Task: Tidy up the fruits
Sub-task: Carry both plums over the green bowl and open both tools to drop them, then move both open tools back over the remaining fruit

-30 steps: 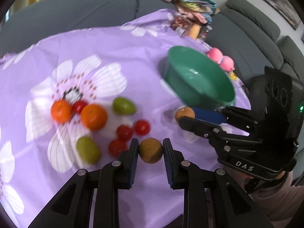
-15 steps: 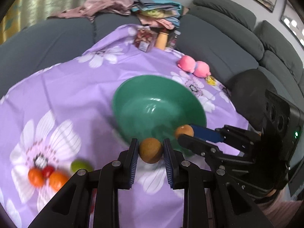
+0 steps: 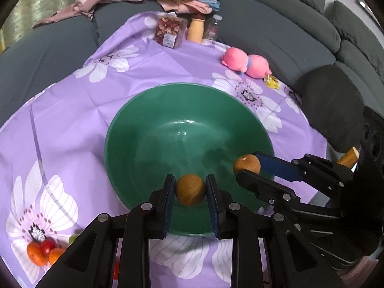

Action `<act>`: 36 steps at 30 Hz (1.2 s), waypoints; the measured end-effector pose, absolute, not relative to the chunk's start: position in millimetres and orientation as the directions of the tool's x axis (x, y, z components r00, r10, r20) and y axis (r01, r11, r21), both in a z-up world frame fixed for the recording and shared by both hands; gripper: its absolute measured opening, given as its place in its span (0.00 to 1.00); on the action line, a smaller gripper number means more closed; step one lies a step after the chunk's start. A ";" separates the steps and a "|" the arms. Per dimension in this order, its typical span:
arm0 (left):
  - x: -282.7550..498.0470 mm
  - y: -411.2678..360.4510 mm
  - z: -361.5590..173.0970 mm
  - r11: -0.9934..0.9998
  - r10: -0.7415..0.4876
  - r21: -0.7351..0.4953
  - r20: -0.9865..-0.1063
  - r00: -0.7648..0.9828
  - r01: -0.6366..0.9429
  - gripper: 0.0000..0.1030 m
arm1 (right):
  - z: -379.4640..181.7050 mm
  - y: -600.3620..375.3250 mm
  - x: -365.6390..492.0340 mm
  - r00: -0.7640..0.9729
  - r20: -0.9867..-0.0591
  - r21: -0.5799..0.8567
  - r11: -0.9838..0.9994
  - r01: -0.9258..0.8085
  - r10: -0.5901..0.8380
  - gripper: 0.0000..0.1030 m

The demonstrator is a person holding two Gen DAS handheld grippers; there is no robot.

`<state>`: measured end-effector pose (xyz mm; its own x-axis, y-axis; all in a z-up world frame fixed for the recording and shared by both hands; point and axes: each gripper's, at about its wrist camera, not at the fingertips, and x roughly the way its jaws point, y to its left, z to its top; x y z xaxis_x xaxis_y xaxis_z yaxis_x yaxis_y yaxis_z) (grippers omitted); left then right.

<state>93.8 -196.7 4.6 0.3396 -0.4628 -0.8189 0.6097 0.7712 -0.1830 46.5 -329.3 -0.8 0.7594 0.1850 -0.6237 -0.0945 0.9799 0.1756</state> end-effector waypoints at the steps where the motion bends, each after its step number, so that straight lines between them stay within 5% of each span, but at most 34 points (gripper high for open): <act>1: 94.0 -196.9 4.2 0.775 -0.459 -0.180 -0.819 0.343 0.606 0.26 | -1.7 -329.6 44.2 0.760 -0.624 0.175 0.980 -0.095 0.185 0.28; 8: 93.2 -192.0 10.6 0.802 -0.439 -0.167 -0.816 0.377 0.574 0.30 | -0.1 -328.7 39.8 0.764 -0.617 0.188 0.978 -0.092 0.190 0.29; 10: 91.2 -186.7 15.6 0.811 -0.434 -0.159 -0.808 0.398 0.563 0.53 | 1.6 -327.7 37.5 0.767 -0.613 0.189 0.978 -0.092 0.190 0.29; 12: 89.1 -180.5 19.9 0.820 -0.433 -0.157 -0.798 0.418 0.550 0.63 | 3.0 -326.3 35.1 0.769 -0.610 0.188 0.978 -0.093 0.191 0.32; 22: 70.1 -127.1 35.5 0.874 -0.403 -0.164 -0.769 0.495 0.457 0.83 | 13.4 -313.2 18.9 0.779 -0.593 0.180 0.977 -0.117 0.202 0.51; 28: 54.4 -96.9 36.7 0.904 -0.363 -0.155 -0.769 0.527 0.397 0.86 | 19.3 -303.1 6.7 0.785 -0.586 0.169 0.978 -0.124 0.201 0.66; 31: 47.0 -82.9 37.6 0.916 -0.350 -0.157 -0.763 0.543 0.368 0.96 | 21.9 -297.1 1.6 0.784 -0.584 0.167 0.977 -0.135 0.209 0.69; 36: 35.2 -64.1 36.0 0.928 -0.333 -0.164 -0.764 0.552 0.334 0.96 | 26.4 -284.6 -4.7 0.780 -0.582 0.161 0.973 -0.166 0.230 0.75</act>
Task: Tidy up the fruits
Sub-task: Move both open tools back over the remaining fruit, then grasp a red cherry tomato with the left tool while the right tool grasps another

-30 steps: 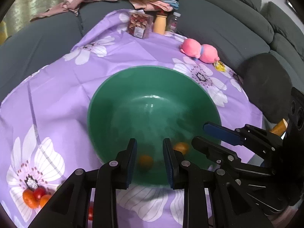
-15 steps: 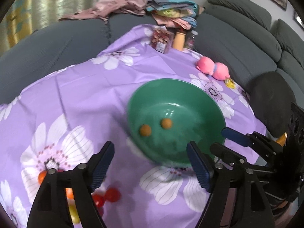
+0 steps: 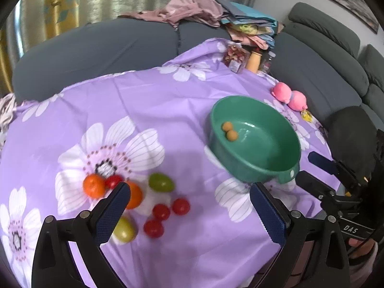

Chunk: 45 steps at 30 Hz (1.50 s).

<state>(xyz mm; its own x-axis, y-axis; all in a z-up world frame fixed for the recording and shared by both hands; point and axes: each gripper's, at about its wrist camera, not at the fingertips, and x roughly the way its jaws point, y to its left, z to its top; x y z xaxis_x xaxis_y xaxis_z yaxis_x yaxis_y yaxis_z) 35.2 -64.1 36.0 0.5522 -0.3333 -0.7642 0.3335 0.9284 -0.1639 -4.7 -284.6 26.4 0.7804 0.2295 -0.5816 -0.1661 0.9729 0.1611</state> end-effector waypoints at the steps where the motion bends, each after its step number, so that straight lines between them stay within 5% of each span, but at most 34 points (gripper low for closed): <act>1: 32.6 -60.2 35.1 0.931 -0.328 -0.161 -0.765 0.554 0.329 0.96 | 27.1 -281.1 -5.9 0.778 -0.581 0.160 0.971 -0.176 0.237 0.75; 22: 0.6 11.6 10.6 0.963 -0.263 -0.181 -0.791 0.552 0.200 0.96 | 22.0 -220.1 -7.9 0.699 -0.639 0.117 0.939 -0.324 0.321 0.75; 45: -1.6 -3.7 -37.3 0.905 -0.412 -0.316 -0.816 0.405 0.285 0.96 | -21.4 -186.7 11.0 0.550 -0.757 0.128 0.905 -0.406 0.354 0.72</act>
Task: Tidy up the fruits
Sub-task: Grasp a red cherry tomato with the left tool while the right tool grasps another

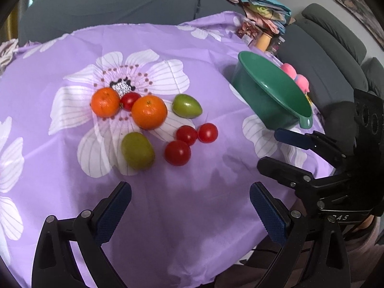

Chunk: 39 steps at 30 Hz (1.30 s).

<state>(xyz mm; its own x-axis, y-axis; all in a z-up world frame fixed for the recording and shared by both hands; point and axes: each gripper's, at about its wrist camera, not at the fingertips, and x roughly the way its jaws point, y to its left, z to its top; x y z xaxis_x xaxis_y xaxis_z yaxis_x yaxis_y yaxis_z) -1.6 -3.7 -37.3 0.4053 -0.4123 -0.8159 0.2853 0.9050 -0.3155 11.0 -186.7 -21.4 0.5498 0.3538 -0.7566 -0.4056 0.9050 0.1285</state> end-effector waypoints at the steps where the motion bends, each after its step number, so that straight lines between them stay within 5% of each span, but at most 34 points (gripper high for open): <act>1: -0.6 -4.3 -39.3 0.903 -0.417 -0.321 -0.817 0.398 0.287 0.95 | -23.2 -185.7 12.3 0.544 -0.760 0.130 0.903 -0.409 0.356 0.71; 11: 9.5 -12.4 -54.7 0.892 -0.432 -0.337 -0.831 0.351 0.300 0.77 | -39.2 -172.7 32.7 0.496 -0.792 0.123 0.888 -0.442 0.357 0.56; 26: 37.7 -14.0 -67.0 0.911 -0.379 -0.272 -0.849 0.368 0.311 0.65 | -59.1 -162.3 66.6 0.431 -0.827 0.138 0.874 -0.465 0.360 0.45; 39: 49.4 -18.0 -71.6 0.916 -0.347 -0.222 -0.858 0.379 0.335 0.36 | -66.9 -150.0 85.1 0.406 -0.843 0.126 0.863 -0.490 0.353 0.35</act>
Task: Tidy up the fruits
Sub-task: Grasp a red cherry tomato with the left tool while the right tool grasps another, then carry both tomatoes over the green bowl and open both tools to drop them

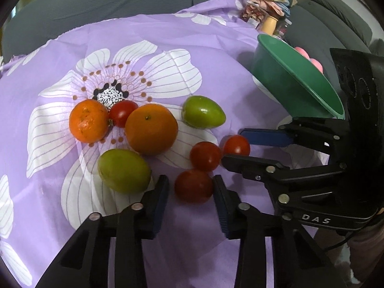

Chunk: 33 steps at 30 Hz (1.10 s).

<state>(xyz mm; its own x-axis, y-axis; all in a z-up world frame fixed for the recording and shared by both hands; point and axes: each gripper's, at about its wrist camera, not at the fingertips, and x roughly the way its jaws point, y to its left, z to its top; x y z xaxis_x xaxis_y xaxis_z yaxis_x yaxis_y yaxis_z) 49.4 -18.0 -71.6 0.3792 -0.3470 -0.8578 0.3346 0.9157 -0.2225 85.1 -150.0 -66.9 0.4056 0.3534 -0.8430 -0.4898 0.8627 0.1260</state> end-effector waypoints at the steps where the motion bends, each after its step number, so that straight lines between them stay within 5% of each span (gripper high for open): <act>1: 50.1 -17.2 -72.0 0.916 -0.349 -0.226 -0.857 0.379 0.333 0.36 | -67.3 -149.9 85.8 0.404 -0.843 0.127 0.862 -0.491 0.355 0.33; 16: 39.2 -9.8 -57.6 0.911 -0.377 -0.264 -0.843 0.383 0.316 0.31 | -59.0 -160.9 73.3 0.441 -0.814 0.155 0.873 -0.462 0.378 0.29; 33: 43.7 -71.0 8.6 0.851 -0.461 -0.242 -0.770 0.442 0.465 0.31 | 2.1 -234.6 41.5 0.648 -0.668 0.171 0.923 -0.345 0.366 0.29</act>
